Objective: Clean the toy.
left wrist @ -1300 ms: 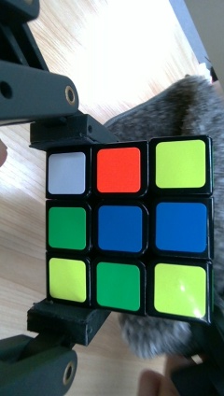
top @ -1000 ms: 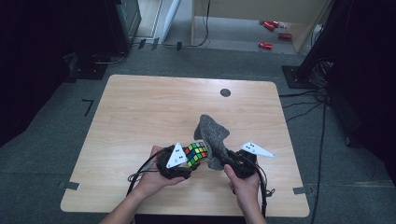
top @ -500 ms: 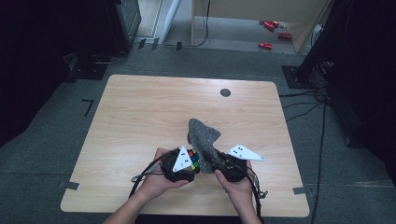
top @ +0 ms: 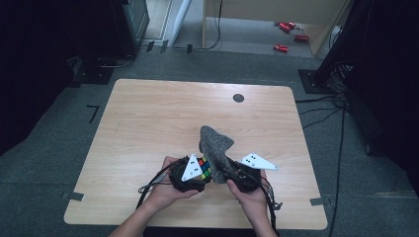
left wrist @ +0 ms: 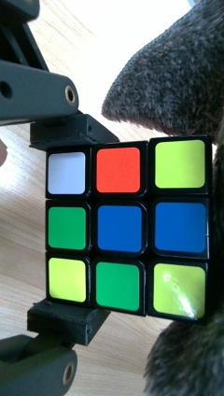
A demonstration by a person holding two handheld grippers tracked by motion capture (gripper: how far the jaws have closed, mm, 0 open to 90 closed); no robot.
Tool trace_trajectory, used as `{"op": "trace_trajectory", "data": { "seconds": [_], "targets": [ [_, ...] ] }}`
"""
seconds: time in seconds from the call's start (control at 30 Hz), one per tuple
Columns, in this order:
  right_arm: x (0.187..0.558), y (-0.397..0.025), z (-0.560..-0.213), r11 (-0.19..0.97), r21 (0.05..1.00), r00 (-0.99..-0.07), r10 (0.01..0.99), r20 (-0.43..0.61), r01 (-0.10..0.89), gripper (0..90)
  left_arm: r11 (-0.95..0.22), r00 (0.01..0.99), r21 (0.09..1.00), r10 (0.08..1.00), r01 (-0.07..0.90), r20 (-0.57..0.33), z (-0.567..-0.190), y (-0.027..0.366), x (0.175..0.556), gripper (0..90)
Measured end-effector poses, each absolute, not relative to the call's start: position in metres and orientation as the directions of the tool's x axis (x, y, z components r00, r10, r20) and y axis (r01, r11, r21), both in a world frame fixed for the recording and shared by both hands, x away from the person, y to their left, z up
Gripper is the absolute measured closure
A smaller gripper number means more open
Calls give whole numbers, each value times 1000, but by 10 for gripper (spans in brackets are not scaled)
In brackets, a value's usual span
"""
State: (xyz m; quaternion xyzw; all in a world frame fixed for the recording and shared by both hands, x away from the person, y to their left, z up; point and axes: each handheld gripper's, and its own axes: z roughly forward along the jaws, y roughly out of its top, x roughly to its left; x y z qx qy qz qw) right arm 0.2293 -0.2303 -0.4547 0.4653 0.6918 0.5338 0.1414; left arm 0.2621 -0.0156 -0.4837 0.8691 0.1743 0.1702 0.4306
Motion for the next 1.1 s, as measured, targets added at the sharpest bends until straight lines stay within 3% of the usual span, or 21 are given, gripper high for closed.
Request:
{"op": "trace_trajectory", "data": {
  "seconds": [0.3,0.43,1.1],
  "targets": [
    [226,-226,-451,10,878,-550,783,291,478,653,-571,882,805,448,158,145,-485,-18,261,350],
    [230,-230,-453,-28,868,-536,776,331,496,649,-567,881,809,450,154,148,-483,-17,260,350],
    [233,-234,-457,-37,849,-490,803,340,527,655,-570,884,804,448,169,133,-486,-18,263,350]
  ]
}}
